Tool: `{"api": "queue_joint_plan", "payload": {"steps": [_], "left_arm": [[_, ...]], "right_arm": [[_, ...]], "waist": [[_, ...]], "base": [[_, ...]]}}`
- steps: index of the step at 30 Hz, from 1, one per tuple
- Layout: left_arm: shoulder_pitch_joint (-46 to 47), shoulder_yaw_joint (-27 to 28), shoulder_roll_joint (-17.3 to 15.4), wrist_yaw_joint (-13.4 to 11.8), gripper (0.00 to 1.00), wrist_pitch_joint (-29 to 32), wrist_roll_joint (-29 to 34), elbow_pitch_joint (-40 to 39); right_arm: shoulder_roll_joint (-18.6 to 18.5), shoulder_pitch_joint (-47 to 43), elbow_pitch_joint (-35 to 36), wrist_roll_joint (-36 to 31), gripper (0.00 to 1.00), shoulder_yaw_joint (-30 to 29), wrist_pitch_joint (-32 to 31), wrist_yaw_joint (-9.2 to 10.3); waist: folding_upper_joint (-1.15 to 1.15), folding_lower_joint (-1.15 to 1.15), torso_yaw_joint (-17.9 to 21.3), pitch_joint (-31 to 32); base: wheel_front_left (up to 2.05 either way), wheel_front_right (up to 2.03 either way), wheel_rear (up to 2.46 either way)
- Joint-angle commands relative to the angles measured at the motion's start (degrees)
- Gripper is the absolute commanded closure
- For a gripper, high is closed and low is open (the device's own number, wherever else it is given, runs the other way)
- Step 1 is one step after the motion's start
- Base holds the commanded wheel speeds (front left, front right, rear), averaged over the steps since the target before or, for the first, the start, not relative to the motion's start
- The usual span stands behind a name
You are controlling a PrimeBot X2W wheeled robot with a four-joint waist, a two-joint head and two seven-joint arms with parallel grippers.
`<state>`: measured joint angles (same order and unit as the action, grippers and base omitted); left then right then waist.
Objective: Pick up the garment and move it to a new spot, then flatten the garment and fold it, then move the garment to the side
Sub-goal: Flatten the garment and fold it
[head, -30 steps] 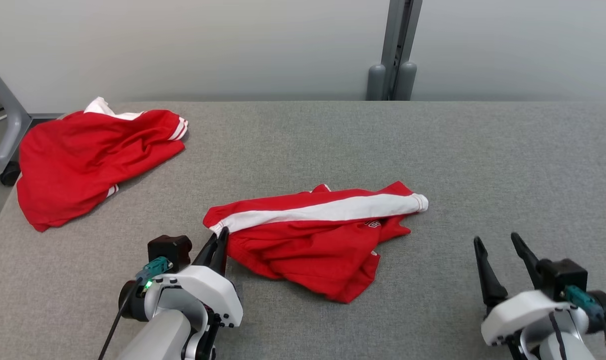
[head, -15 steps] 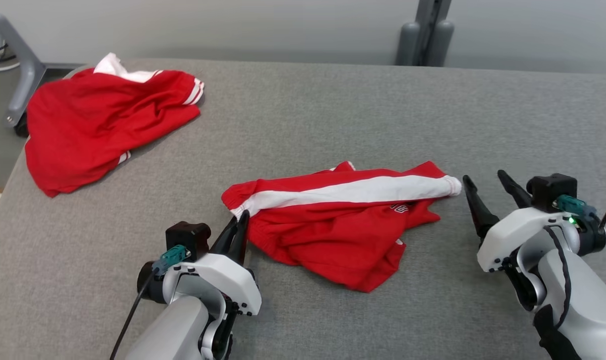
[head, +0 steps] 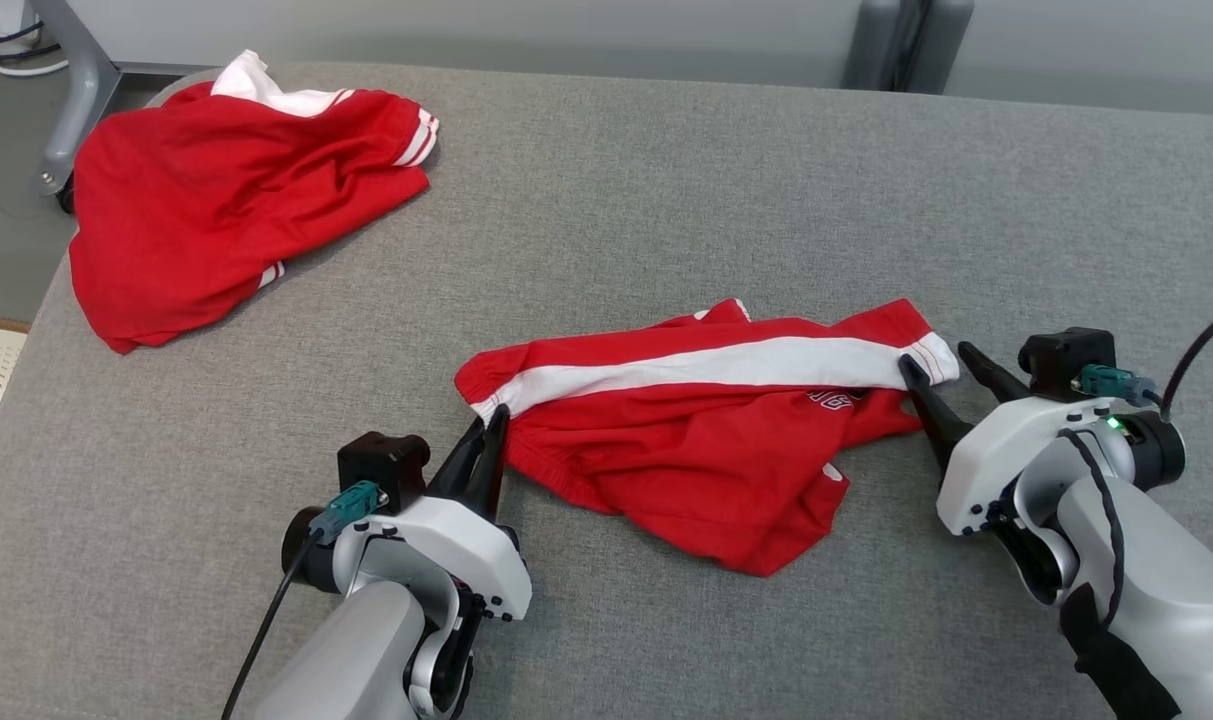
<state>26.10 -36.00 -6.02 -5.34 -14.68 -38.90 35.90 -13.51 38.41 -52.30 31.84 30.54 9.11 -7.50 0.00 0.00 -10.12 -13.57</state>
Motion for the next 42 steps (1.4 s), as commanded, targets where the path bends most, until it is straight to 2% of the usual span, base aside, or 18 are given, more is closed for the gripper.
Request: {"api": "queue_joint_plan", "payload": {"steps": [1, 2, 5, 8, 11, 13, 15, 22, 27, 33, 38, 42], "left_arm": [[0.7, 0.3, -0.2, 0.1, 1.00, -0.2, 0.2, 0.0], [0.7, 0.2, -0.2, 0.0, 1.00, -0.3, 0.3, 0.0], [0.8, 0.2, -0.1, 0.0, 1.00, -0.4, 0.3, 0.0], [1.0, 0.1, 0.0, 0.0, 1.00, -0.4, 0.4, 0.2], [1.1, 0.1, 0.0, -0.2, 1.00, -0.4, 0.3, 0.3], [1.0, 0.2, -0.1, -0.2, 1.00, -0.4, 0.3, 0.3], [0.7, 0.3, -0.2, -0.2, 1.00, -0.4, 0.2, 0.3], [0.2, 1.5, -0.6, -0.3, 1.00, -0.5, 0.4, -1.2], [-1.5, 4.8, -1.1, -0.4, 1.00, -0.6, 1.6, -5.9], [-4.6, 10.0, -1.2, 0.5, 1.00, -0.6, 3.3, -13.0], [-7.4, 13.4, -0.8, 2.3, 1.00, -0.6, 3.7, -17.8], [-9.0, 14.7, -0.6, 3.8, 1.00, -0.6, 3.7, -21.1]], "right_arm": [[-0.5, 1.0, -0.4, 1.0, 0.16, 1.2, 0.1, 0.02], [-0.4, 1.6, -0.9, 2.3, 0.26, 3.1, -0.8, 0.02], [-0.7, 2.5, -1.3, 4.2, 0.36, 5.9, -1.7, 0.02], [-0.8, 3.2, -1.7, 5.8, 0.53, 8.5, -2.5, 0.02], [-0.9, 3.9, -1.9, 6.9, 0.65, 10.8, -2.4, 0.02], [-1.1, 4.5, -2.1, 7.3, 0.91, 12.0, -1.6, 0.01], [-1.4, 5.2, -2.6, 7.1, 1.00, 12.9, -0.2, 0.02], [-2.0, 7.0, -3.1, 5.0, 1.00, 13.2, 4.7, 0.02], [-3.1, 6.6, 0.6, 1.3, 1.00, 9.6, 6.1, 0.02], [-4.6, -0.3, 15.7, -7.1, 1.00, -2.7, 6.1, 0.02], [-3.4, -9.7, 29.7, -12.8, 1.00, -12.3, 6.2, 0.02], [-2.5, -16.0, 39.2, -15.5, 1.00, -17.5, 6.1, 0.02]], "waist": [[0.00, 0.00, 0.1, -0.1], [0.00, 0.00, 0.1, -0.2], [0.00, 0.00, 0.2, -0.4], [0.00, 0.00, 0.2, -0.5], [0.00, 0.00, 0.3, -0.5], [0.00, 0.00, 0.4, -0.4], [0.00, 0.00, 0.5, -0.3], [0.00, 0.00, 1.2, 0.4], [0.00, 0.00, 2.4, 1.3], [0.00, 0.00, 4.1, 2.7], [0.00, 0.00, 5.6, 4.6], [0.00, 0.00, 6.7, 6.7]], "base": [[0.00, 0.00, 0.00], [0.00, 0.00, 0.00], [0.00, 0.00, 0.00], [0.00, 0.00, 0.00], [0.00, 0.00, 0.00], [0.00, 0.00, 0.00], [0.00, 0.00, 0.00], [0.00, 0.00, 0.00], [0.00, 0.00, 0.00], [0.00, 0.00, 0.00], [0.00, 0.00, 0.00], [0.00, 0.00, 0.00]]}}
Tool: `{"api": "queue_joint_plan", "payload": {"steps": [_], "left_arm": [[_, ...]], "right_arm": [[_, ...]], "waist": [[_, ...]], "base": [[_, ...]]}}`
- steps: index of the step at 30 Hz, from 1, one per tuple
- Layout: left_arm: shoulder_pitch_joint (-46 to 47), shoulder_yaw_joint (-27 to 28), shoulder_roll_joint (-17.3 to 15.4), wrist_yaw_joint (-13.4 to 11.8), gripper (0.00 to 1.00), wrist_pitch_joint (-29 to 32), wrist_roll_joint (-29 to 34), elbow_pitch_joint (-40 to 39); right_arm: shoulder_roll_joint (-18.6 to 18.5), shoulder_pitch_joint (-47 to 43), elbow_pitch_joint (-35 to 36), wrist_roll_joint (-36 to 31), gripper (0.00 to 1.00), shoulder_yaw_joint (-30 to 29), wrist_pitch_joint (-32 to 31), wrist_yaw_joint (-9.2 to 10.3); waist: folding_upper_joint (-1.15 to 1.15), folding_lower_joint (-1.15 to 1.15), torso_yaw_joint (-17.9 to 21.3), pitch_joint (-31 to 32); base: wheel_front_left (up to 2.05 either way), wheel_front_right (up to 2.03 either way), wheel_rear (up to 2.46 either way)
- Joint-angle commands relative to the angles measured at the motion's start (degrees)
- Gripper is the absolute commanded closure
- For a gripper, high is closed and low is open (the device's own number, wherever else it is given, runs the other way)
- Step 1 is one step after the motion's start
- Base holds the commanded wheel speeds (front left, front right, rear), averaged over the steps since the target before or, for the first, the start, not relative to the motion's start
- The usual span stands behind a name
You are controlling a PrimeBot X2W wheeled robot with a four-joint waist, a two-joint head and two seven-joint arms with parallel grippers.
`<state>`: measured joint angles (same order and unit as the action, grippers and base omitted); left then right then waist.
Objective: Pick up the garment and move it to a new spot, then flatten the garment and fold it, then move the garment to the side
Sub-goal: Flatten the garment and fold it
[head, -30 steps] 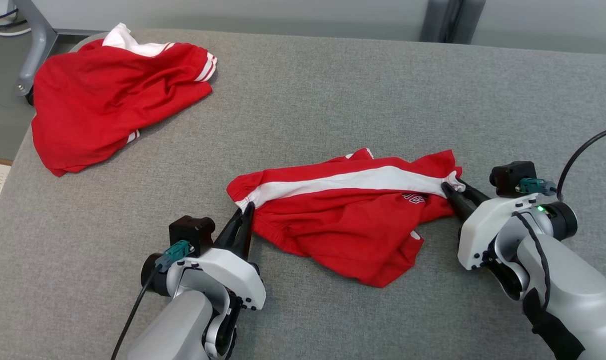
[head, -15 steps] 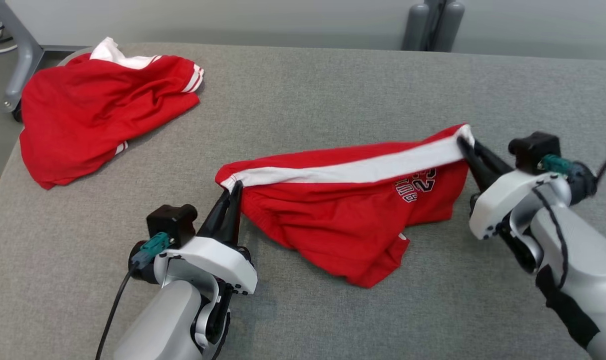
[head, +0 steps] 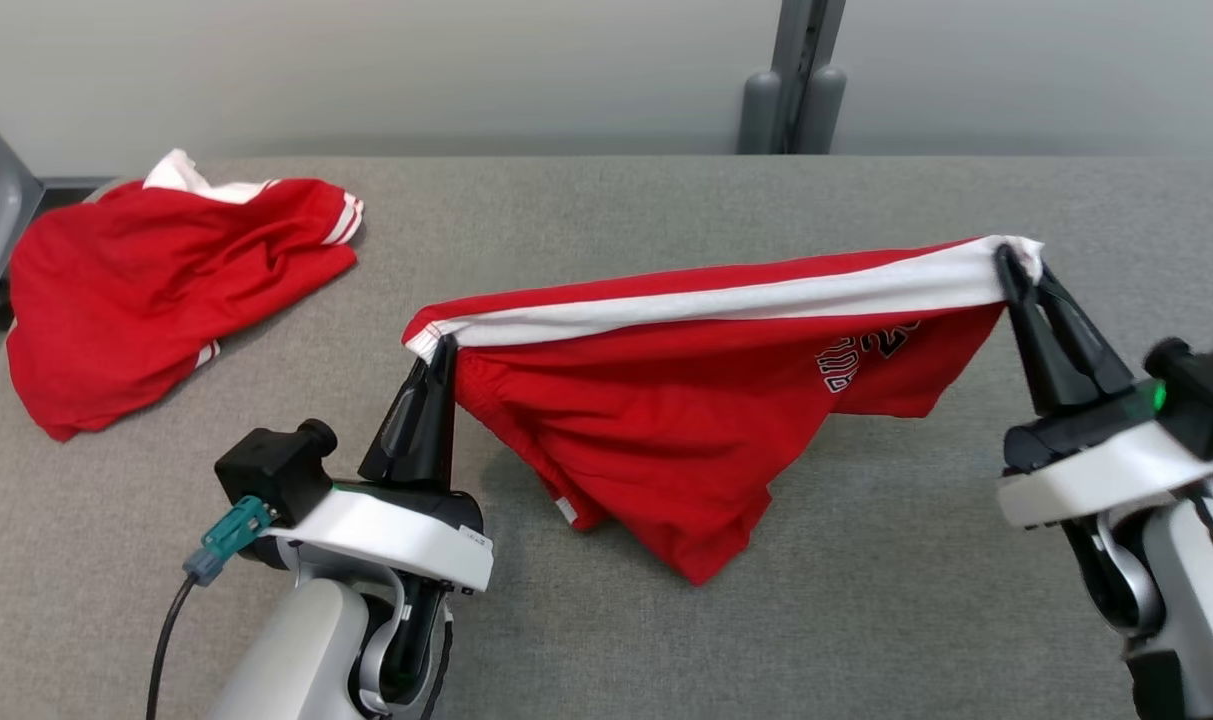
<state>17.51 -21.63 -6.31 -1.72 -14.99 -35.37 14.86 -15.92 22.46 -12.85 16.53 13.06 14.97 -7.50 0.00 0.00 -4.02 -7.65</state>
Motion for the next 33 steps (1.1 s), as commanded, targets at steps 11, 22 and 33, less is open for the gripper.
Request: {"api": "queue_joint_plan", "payload": {"steps": [11, 22, 33], "left_arm": [[0.6, 0.7, -3.2, 2.4, 1.00, 4.0, -1.7, -13.6], [12.1, 0.0, -6.7, 3.5, 1.00, 14.9, -2.2, -18.7], [44.9, 2.4, -7.4, 6.6, 1.00, 17.8, 0.1, 3.0]], "right_arm": [[-0.3, -10.8, 22.9, -3.0, 1.00, -10.8, -7.0, 0.02], [-2.3, -7.4, 27.1, 0.5, 1.00, -11.0, -13.7, 0.02], [0.1, 28.1, 3.7, 2.1, 1.00, -2.1, -9.5, 0.02]], "waist": [[0.00, 0.00, 4.0, 7.0], [0.00, 0.00, 5.6, 5.0], [0.00, 0.00, 10.7, -12.8]], "base": [[0.00, 0.00, 0.00], [0.00, 0.00, 0.00], [0.00, 0.00, 0.00]]}}
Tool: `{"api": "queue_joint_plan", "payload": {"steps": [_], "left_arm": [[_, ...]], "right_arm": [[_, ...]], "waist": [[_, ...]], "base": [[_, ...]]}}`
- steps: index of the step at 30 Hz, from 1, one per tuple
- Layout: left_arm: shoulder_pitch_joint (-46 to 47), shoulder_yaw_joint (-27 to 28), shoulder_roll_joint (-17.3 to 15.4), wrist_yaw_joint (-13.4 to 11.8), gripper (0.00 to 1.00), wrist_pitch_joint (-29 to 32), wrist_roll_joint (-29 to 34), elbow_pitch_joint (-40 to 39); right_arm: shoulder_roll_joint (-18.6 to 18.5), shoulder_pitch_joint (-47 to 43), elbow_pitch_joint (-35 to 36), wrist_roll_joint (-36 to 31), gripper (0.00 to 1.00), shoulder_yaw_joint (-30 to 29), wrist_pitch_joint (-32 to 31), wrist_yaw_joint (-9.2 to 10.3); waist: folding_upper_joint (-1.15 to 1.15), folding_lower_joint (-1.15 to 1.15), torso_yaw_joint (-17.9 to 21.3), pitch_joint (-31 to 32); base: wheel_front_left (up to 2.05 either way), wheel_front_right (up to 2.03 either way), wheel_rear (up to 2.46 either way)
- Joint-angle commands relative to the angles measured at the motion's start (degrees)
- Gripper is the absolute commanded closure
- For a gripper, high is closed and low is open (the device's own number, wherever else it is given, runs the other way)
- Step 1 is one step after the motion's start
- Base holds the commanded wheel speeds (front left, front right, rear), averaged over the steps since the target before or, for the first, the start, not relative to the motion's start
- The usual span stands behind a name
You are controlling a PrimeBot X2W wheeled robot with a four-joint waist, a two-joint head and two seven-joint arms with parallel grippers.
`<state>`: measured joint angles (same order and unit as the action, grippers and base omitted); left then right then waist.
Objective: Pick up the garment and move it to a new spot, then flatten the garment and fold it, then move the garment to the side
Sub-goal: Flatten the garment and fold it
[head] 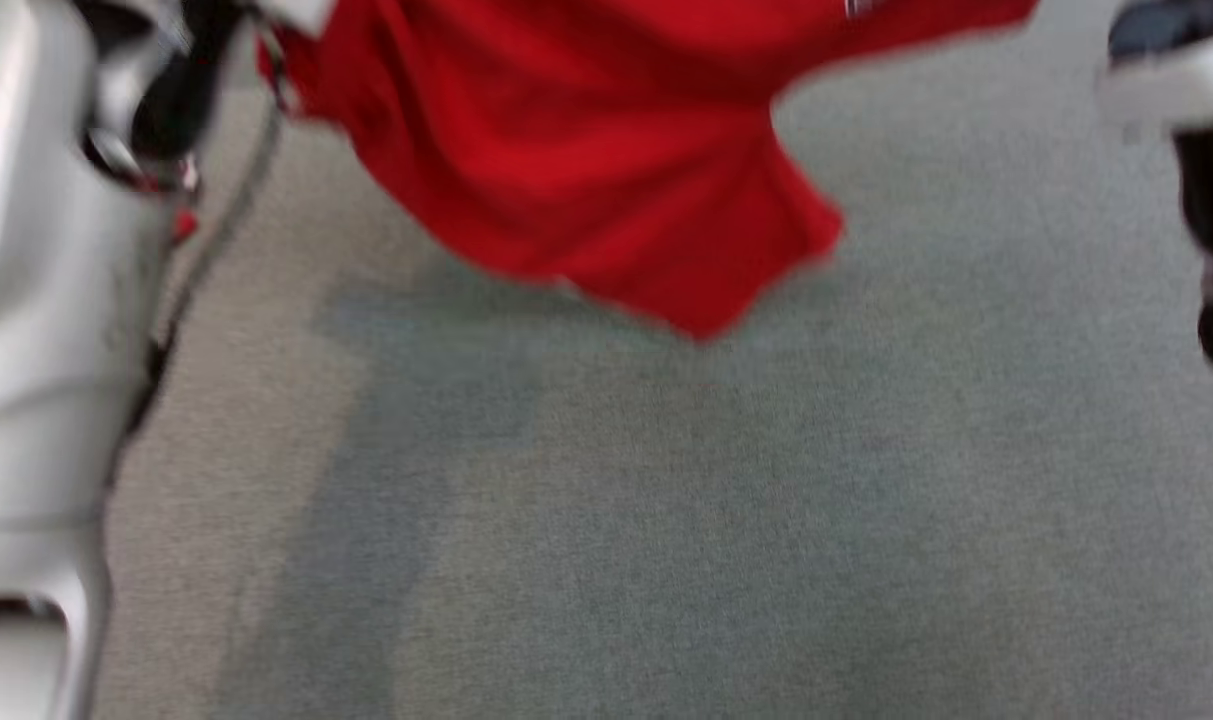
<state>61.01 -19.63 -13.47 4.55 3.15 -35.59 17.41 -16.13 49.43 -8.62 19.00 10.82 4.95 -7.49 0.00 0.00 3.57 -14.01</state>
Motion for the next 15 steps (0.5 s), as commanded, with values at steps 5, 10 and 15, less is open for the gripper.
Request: {"api": "queue_joint_plan", "payload": {"steps": [5, 10, 15], "left_arm": [[18.1, 2.3, 0.1, 0.7, 1.00, -10.0, 4.2, 10.5], [27.2, 1.9, -0.9, 2.2, 1.00, -17.9, 7.9, 17.5], [23.4, 4.3, -1.7, 2.8, 1.00, -18.4, 8.1, 20.8]], "right_arm": [[6.2, 18.9, -12.3, -3.7, 1.00, -1.3, 8.2, 0.01], [11.3, 25.7, -16.3, -5.4, 1.00, -3.3, 10.2, 0.01], [12.8, 20.3, -14.6, -4.2, 1.00, 1.5, 10.3, 0.01]], "waist": [[0.00, 0.00, 6.9, -13.7], [0.00, 0.00, 10.0, -19.1], [0.00, 0.00, 10.8, -22.8]], "base": [[0.00, 0.00, 0.00], [0.00, 0.00, 0.00], [0.00, 0.00, 0.00]]}}
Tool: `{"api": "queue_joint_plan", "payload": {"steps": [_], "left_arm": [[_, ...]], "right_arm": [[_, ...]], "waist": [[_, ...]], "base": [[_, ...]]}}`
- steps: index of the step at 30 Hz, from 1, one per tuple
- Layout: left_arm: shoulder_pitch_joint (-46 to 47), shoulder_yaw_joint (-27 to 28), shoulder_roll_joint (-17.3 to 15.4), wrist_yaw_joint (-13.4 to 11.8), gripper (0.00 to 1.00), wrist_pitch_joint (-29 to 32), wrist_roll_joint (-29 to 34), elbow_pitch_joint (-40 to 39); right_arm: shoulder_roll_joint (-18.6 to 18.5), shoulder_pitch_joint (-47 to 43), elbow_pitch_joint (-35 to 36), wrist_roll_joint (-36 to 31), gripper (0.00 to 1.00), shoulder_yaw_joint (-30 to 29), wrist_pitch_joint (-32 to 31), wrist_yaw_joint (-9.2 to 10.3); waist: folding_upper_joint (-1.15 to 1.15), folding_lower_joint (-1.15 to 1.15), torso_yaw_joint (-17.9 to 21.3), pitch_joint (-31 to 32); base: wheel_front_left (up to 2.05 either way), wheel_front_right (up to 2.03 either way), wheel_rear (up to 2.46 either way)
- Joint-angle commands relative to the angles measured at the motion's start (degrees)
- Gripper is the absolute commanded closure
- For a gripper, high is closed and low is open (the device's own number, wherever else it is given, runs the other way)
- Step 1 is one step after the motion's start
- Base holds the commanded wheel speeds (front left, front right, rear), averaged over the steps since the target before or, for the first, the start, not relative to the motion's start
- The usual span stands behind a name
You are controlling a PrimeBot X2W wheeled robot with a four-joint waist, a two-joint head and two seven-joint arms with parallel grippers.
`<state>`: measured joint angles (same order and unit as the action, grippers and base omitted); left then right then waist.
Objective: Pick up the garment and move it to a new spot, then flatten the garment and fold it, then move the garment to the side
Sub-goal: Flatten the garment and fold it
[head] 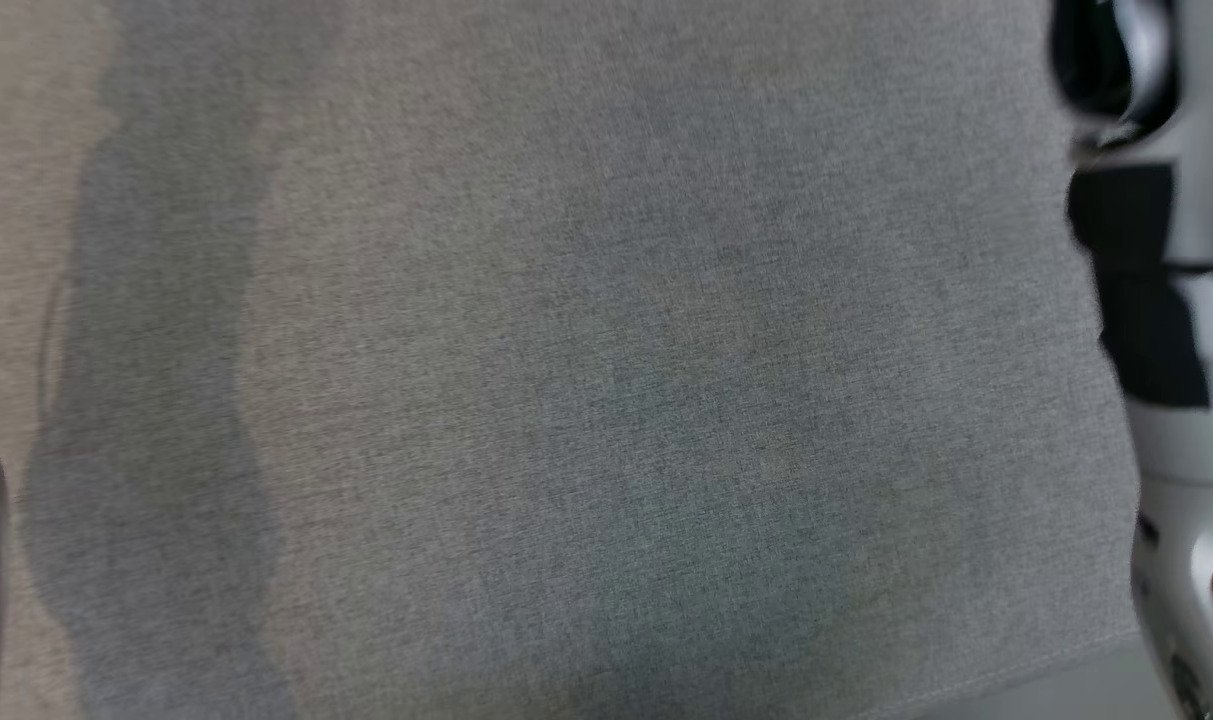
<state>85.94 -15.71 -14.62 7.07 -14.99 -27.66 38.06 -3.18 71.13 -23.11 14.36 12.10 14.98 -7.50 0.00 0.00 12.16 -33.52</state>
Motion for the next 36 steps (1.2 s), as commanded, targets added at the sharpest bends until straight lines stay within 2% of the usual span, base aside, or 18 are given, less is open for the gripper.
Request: {"api": "queue_joint_plan", "payload": {"steps": [1, 5, 9, 13, 16, 19, 21, 22, 32, 36], "left_arm": [[-3.3, 1.6, -0.4, 0.4, 1.00, -0.2, -0.7, 0.3], [-12.2, 3.7, -0.7, 0.4, 1.00, -0.3, -5.0, -3.2], [-19.4, -0.4, -3.3, 0.5, 1.00, -0.3, -8.8, -8.4], [-25.9, -2.2, -5.6, 0.5, 1.00, -0.3, -12.9, -15.0], [-31.8, -3.1, -7.5, 0.5, 1.00, -0.3, -13.5, -20.2], [-36.0, -2.7, -7.6, 0.4, 1.00, -0.3, -13.2, -23.7], [-43.2, -1.3, -6.2, 0.4, 1.00, -0.3, -11.5, -28.4], [-43.2, -1.3, -6.2, 0.4, 1.00, -0.3, -11.5, -28.4], [-66.6, 3.5, 4.3, 0.4, 1.00, -0.3, -4.6, -39.5], [-74.3, 5.0, 7.3, 0.4, 1.00, -0.3, -2.4, -42.2]], "right_arm": [[-0.1, -2.7, 0.0, 0.7, 1.00, 1.2, 0.3, 0.02], [0.1, -10.2, 1.6, 2.9, 1.00, 3.8, 0.3, 0.02], [-0.7, -15.9, 4.6, 3.7, 1.00, 3.3, 0.3, 0.02], [-1.9, -21.9, 9.0, 4.4, 1.00, 2.0, 0.3, 0.02], [-2.9, -26.6, 12.5, 4.9, 1.00, 0.8, 0.3, 0.02], [-3.7, -29.9, 14.8, 5.2, 1.00, -0.3, 0.3, 0.02], [-4.2, -35.5, 18.2, 5.9, 1.00, -3.0, 0.3, 0.02], [-4.2, -35.5, 18.2, 5.9, 1.00, -3.0, 0.3, 0.02], [-3.4, -55.9, 27.3, 5.2, 1.00, -8.6, 0.3, 0.02], [-3.1, -62.5, 30.0, 4.5, 1.00, -10.0, 0.3, 0.02]], "waist": [[0.00, 0.00, 2.2, -3.8], [0.00, 0.00, 1.5, -4.7], [0.00, 0.00, 0.3, -3.9], [0.00, 0.00, -0.9, -2.4], [0.00, 0.00, -1.9, -0.9], [0.00, 0.00, -2.5, 0.2], [0.00, 0.00, -3.4, 2.3], [0.00, 0.00, -3.4, 2.3], [0.00, 0.00, -5.4, 12.0], [0.00, 0.00, -5.8, 16.6]], "base": [[0.00, 0.00, 0.00], [0.00, 0.00, 0.00], [0.00, 0.00, 0.00], [0.00, 0.00, 0.00], [0.00, 0.00, 0.00], [0.00, 0.00, 0.00], [0.00, 0.00, 0.00], [0.00, 0.00, 0.00], [0.00, 0.00, 0.00], [0.00, 0.00, 0.00]]}}
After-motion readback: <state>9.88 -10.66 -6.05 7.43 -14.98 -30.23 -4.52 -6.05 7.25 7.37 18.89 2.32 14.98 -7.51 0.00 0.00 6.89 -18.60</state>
